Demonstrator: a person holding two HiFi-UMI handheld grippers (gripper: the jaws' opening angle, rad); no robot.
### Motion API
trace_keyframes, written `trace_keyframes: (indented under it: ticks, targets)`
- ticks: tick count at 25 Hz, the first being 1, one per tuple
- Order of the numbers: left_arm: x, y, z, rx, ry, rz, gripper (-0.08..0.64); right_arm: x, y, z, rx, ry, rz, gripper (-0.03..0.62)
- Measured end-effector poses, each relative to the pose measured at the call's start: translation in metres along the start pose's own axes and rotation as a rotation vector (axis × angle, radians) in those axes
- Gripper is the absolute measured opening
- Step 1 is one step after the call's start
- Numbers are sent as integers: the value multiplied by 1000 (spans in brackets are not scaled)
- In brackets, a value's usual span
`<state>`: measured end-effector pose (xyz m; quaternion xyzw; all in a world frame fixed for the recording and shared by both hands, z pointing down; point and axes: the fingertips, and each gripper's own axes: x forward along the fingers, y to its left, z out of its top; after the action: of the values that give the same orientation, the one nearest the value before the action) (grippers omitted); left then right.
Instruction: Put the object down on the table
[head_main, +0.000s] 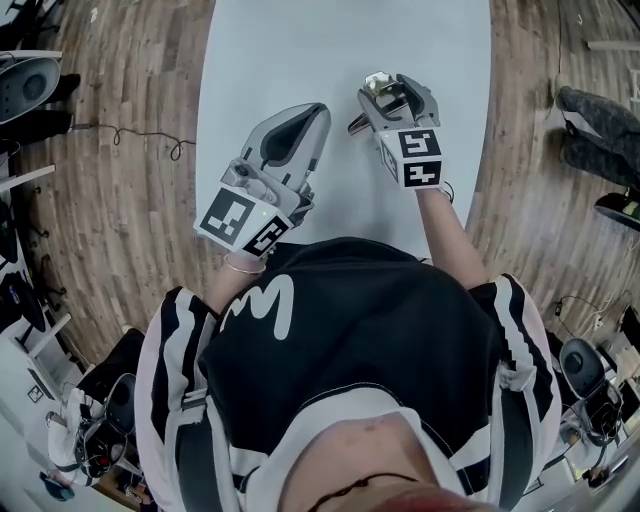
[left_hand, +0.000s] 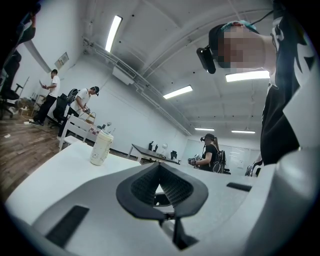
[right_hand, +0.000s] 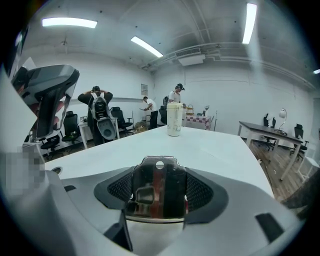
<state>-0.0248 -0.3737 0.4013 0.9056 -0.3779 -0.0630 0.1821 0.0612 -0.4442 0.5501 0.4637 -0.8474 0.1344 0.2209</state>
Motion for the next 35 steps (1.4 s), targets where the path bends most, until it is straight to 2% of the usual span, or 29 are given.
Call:
trace_keyframes:
  ticks: [12, 35]
  targets:
    - [3, 2, -3, -19, 5, -12, 3, 16, 3, -11, 11, 43, 9, 307]
    - [1, 2, -12, -42, 15, -3, 3, 35, 5, -15, -29, 50, 4, 307]
